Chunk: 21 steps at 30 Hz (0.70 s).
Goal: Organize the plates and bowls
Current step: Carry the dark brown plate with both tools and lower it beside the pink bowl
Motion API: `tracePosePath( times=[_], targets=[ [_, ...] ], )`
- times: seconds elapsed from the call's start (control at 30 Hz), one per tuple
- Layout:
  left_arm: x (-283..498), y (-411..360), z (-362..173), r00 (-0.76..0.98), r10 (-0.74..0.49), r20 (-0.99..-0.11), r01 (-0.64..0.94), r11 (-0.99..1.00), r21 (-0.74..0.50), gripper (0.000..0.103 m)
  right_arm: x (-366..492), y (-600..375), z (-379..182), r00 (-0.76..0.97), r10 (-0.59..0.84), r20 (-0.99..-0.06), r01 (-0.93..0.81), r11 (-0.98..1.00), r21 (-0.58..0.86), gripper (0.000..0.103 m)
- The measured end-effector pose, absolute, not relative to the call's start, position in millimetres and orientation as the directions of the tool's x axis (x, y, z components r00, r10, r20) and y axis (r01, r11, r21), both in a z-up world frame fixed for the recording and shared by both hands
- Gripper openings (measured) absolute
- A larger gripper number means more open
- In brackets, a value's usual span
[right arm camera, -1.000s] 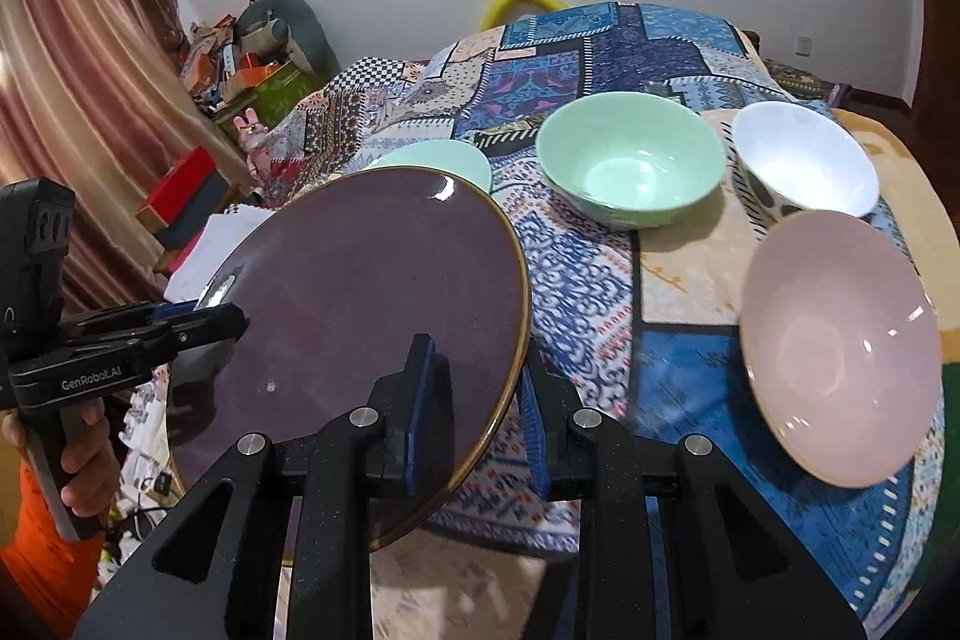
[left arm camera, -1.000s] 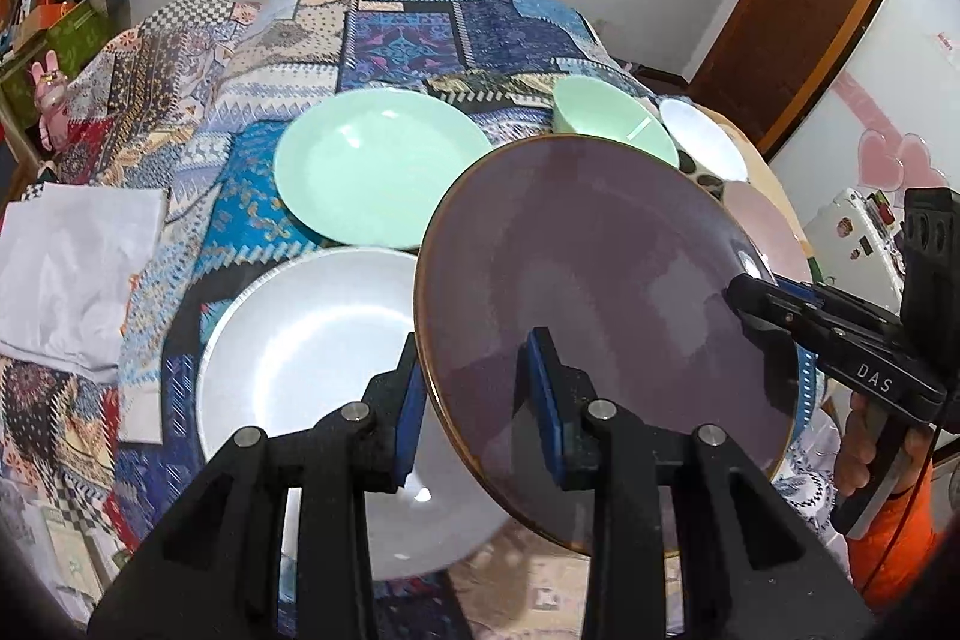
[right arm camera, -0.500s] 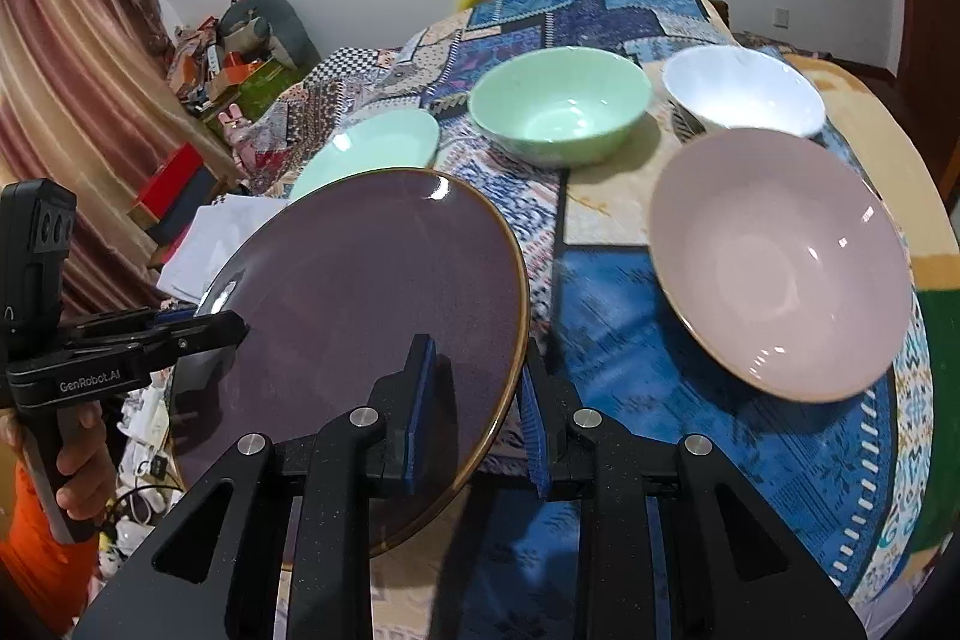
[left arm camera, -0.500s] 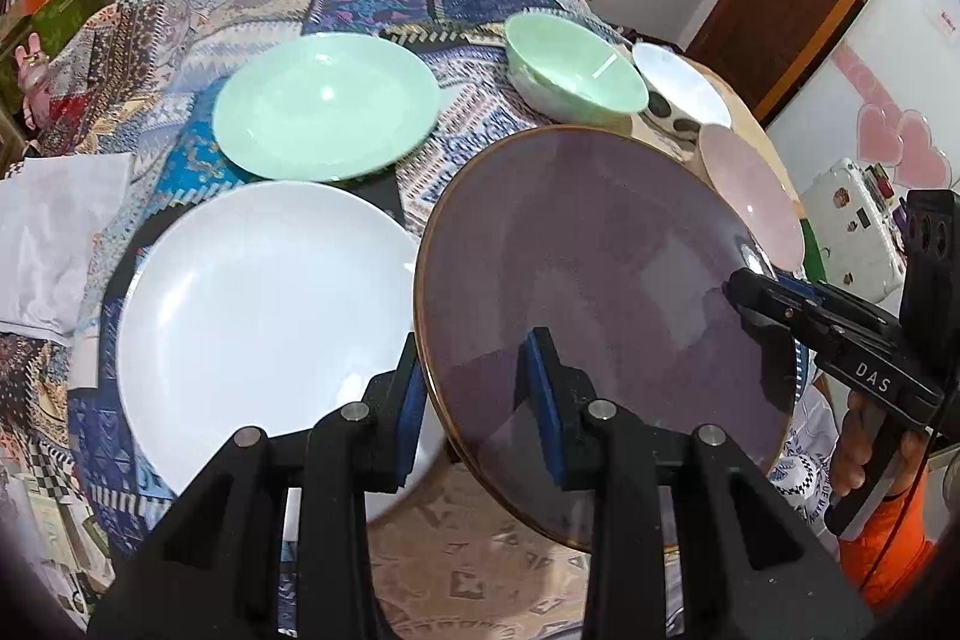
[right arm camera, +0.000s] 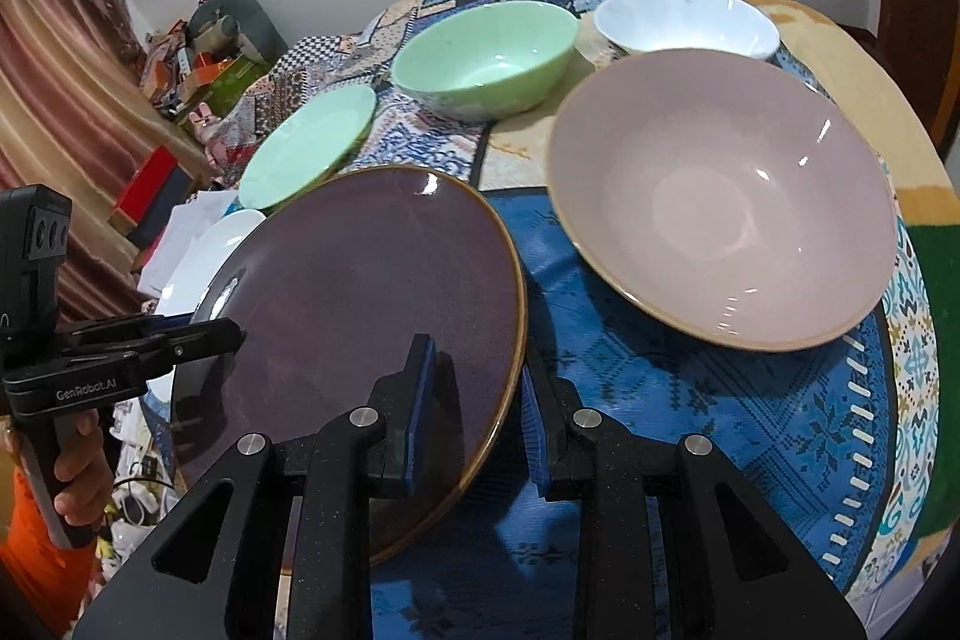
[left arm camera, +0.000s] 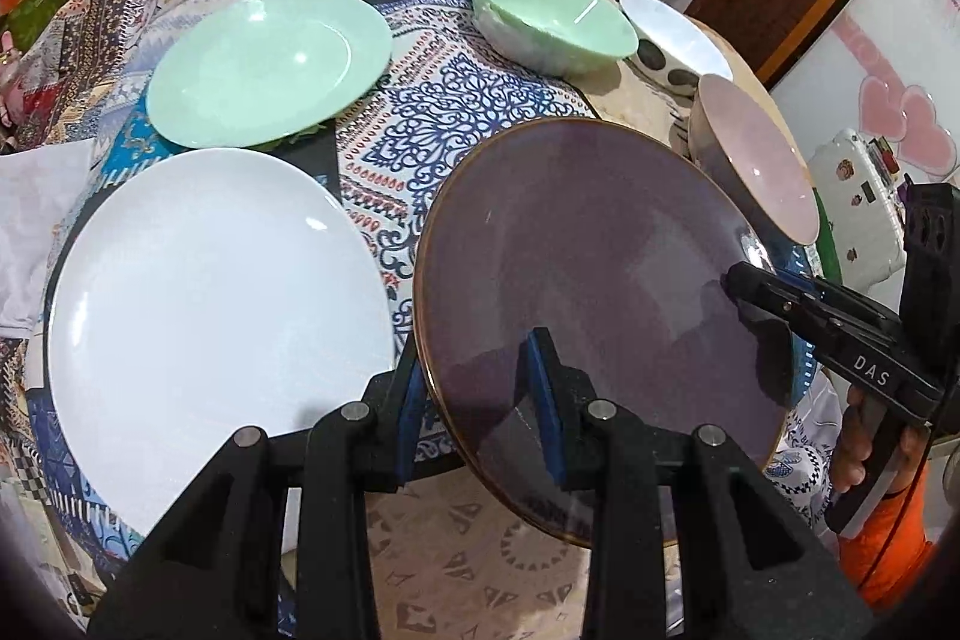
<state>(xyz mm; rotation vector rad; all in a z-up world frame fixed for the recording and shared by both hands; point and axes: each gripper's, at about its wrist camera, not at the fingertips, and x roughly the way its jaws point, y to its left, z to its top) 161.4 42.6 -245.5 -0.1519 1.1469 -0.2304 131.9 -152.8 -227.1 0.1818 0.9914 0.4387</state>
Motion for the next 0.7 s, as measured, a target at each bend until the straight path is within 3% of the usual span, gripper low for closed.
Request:
tracePosePath(
  times=[0.7],
  targets=[
    [176.2, 36.6, -268.1, 0.359, -0.22, -0.907, 0.094, 0.975, -0.199, 0.032, 139.9, -150.7, -238.5, 0.466, 0.398, -0.79, -0.277, 0.914, 0.297, 0.024]
  ],
)
